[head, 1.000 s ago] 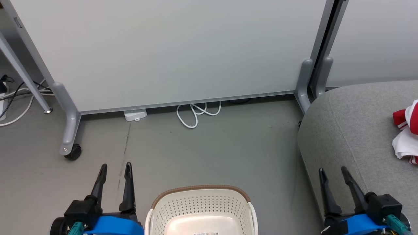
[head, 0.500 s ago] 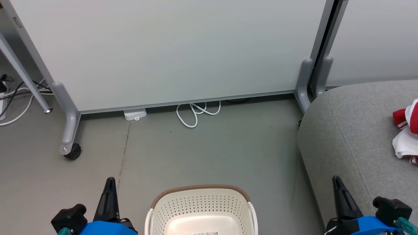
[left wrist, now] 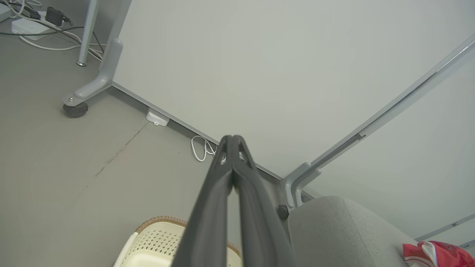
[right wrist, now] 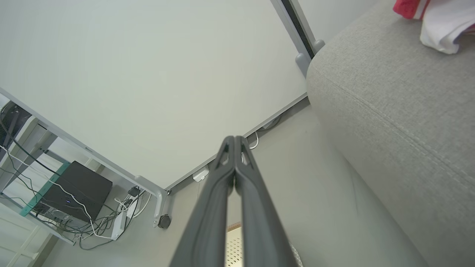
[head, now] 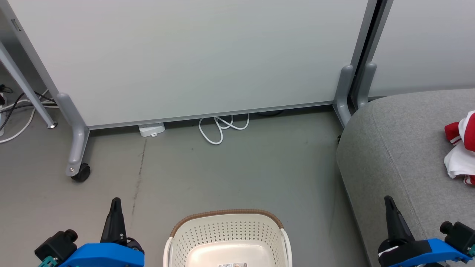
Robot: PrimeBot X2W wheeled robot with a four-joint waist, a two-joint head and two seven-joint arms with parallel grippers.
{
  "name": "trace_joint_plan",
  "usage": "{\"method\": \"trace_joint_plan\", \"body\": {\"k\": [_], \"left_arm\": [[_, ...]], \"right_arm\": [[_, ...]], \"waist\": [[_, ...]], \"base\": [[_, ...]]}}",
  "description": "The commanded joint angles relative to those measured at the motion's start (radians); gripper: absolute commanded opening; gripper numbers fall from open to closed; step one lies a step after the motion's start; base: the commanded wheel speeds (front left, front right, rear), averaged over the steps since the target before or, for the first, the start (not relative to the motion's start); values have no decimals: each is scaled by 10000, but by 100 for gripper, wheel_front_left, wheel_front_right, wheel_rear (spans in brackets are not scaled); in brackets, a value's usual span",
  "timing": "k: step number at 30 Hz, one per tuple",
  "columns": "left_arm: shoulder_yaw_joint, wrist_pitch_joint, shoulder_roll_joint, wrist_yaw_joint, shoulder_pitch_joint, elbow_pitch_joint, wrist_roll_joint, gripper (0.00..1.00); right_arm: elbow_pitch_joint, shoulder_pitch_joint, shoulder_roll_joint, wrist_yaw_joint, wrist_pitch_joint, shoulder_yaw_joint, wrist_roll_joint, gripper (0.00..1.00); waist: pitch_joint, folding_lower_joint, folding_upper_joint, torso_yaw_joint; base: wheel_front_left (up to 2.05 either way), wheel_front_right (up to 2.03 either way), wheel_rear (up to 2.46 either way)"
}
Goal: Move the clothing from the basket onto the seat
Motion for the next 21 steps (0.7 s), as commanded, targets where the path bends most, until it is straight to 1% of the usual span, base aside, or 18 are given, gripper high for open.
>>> {"method": "trace_joint_plan", "body": {"k": [1,21], "left_arm": [[72,64,13,-44,-334,-173,-244,0],[372,740,15,-112,-574,-229,-2794,0]], "right_arm": [[-173,-316,-37,2,62,-33,274,0],[-272,-521,-43,3,740,-178,2939,0]], "waist": [[1,0,-1,-2],[35,0,-1,-65]], "base": [[0,0,0],[0,0,0]]}}
